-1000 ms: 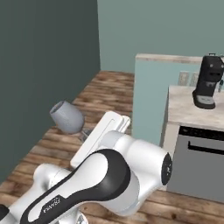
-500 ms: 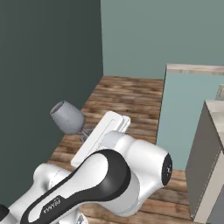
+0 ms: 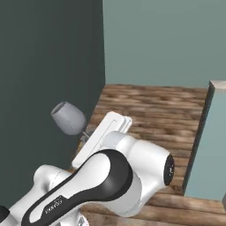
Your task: Retrieve the wine glasses from the counter and place one next to each plate.
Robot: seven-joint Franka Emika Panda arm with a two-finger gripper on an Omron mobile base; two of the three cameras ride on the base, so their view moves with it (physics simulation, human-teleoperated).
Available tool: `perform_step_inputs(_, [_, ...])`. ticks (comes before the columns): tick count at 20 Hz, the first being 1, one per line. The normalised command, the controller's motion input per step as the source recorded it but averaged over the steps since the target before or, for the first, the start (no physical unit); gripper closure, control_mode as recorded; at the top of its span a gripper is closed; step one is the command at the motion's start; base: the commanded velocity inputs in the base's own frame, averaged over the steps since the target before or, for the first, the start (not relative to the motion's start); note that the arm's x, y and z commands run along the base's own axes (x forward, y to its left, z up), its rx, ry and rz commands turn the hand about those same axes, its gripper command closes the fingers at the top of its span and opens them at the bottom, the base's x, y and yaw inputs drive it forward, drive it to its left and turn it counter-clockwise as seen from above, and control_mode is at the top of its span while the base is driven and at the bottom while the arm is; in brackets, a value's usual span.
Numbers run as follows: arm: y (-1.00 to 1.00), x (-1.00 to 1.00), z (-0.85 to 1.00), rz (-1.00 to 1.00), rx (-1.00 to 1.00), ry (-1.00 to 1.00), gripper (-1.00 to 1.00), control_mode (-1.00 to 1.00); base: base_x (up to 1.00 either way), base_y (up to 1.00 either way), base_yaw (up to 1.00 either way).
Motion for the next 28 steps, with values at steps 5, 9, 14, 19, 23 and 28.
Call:
perform_step_inputs(5, [0.0, 0.0, 0.0, 0.0, 0.0, 0.0, 1.0, 1.0, 1.0, 1.0, -0.25])
perform_step_inputs(9, [0.0, 0.0, 0.0, 0.0, 0.0, 0.0, 1.0, 1.0, 1.0, 1.0, -0.29])
perform_step_inputs(14, [0.0, 0.0, 0.0, 0.0, 0.0, 0.0, 1.0, 1.0, 1.0, 0.99, -0.51])
perform_step_inputs(19, [0.0, 0.0, 0.0, 0.0, 0.0, 0.0, 1.0, 1.0, 1.0, 0.81, -0.67])
perform_step_inputs(23, [0.0, 0.0, 0.0, 0.0, 0.0, 0.0, 1.0, 1.0, 0.99, 0.77, -0.69])
perform_step_inputs(28, [0.0, 0.0, 0.0, 0.0, 0.0, 0.0, 1.0, 1.0, 0.99, 0.79, -0.66])
